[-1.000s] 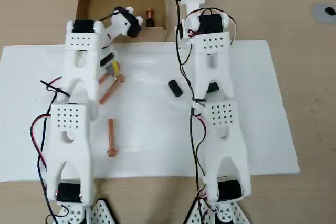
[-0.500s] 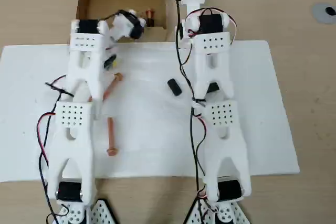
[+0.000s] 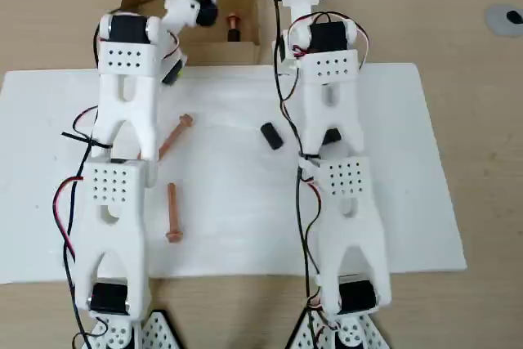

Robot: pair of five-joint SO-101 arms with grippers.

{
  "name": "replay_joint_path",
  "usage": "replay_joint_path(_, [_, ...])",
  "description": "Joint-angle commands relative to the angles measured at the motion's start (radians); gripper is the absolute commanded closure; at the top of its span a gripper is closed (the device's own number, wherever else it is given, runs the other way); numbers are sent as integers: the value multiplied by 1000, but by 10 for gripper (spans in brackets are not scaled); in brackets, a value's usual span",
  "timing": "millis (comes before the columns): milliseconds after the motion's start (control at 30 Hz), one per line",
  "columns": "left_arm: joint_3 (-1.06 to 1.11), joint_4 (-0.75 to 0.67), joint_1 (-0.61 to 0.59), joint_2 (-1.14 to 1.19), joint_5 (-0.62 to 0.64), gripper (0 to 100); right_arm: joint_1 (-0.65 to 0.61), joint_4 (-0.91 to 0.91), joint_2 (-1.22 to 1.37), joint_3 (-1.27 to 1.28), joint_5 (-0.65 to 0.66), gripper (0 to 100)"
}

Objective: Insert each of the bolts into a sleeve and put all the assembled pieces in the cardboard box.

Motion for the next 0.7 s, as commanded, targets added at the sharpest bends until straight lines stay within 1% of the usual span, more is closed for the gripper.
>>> replay_joint_path(0, [26, 8, 11, -189, 245, 991, -2, 26, -82, -48, -3, 749])
replay_joint_path(67, [60, 8, 2, -249, 431, 991, -8, 26, -82, -48, -2, 749])
replay_joint_path(100, [89, 8, -5, -278, 497, 994, -8, 26, -85, -48, 0, 749])
replay_joint_path(167, [183, 9, -20, -341, 591, 995, -13, 26, -87, -48, 43, 749])
replay_joint_path(233, [293, 9, -26, -421, 655, 995, -16, 28, -87, -48, 137, 749])
replay_joint_path(333, [508, 9, -26, -552, 729, 995, -25, 31, -90, -18, 241, 750])
replay_joint_path(400, [643, 6, -26, -650, 772, 993, -35, 31, -127, 50, 242, 750])
replay_joint_path(533, [848, -14, -26, -839, 799, 988, -77, 29, -300, 337, 253, 750])
replay_joint_path(667, [1066, -132, -48, -1013, 833, 988, -94, 25, -526, 639, 305, 750])
